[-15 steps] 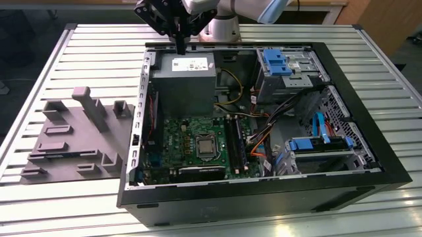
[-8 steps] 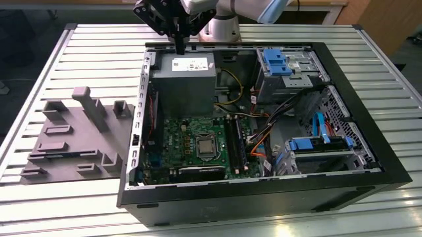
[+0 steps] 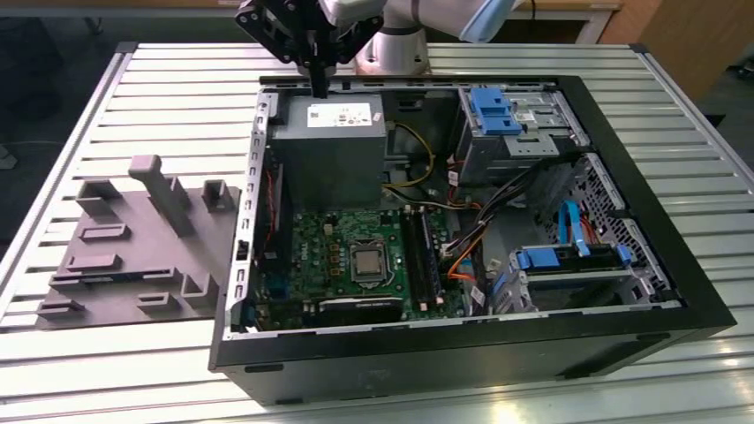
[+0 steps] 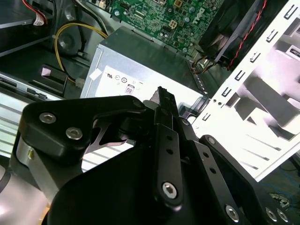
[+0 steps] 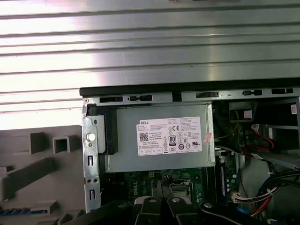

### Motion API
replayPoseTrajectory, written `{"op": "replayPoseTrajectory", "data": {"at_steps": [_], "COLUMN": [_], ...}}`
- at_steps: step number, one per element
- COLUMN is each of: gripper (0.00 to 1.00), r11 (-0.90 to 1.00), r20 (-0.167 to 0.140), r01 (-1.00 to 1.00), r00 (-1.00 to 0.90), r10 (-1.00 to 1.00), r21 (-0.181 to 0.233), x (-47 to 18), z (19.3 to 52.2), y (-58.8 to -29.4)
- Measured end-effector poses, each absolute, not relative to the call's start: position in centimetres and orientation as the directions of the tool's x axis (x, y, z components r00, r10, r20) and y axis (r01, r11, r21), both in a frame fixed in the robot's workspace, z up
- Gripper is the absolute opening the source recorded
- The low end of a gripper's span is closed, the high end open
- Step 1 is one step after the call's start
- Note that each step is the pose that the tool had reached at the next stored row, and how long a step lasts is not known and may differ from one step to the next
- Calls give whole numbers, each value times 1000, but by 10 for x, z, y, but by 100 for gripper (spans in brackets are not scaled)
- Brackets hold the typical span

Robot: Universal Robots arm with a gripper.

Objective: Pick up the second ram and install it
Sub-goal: 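Reach for the second ram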

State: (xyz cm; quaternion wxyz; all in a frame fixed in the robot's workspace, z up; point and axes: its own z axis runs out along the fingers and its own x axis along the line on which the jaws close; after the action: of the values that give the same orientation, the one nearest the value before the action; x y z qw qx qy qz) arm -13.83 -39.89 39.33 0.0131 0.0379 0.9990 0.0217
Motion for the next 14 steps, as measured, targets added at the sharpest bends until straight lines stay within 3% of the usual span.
{"op": "replayPoseTrajectory", "data": {"at_steps": [14], "gripper": [11], "r11": [996], "r20": [-24], "r01": [75], "r00": [-997], "r10": [76], "r21": [44], "x": [-145], "z": [393], "y": [-399]}}
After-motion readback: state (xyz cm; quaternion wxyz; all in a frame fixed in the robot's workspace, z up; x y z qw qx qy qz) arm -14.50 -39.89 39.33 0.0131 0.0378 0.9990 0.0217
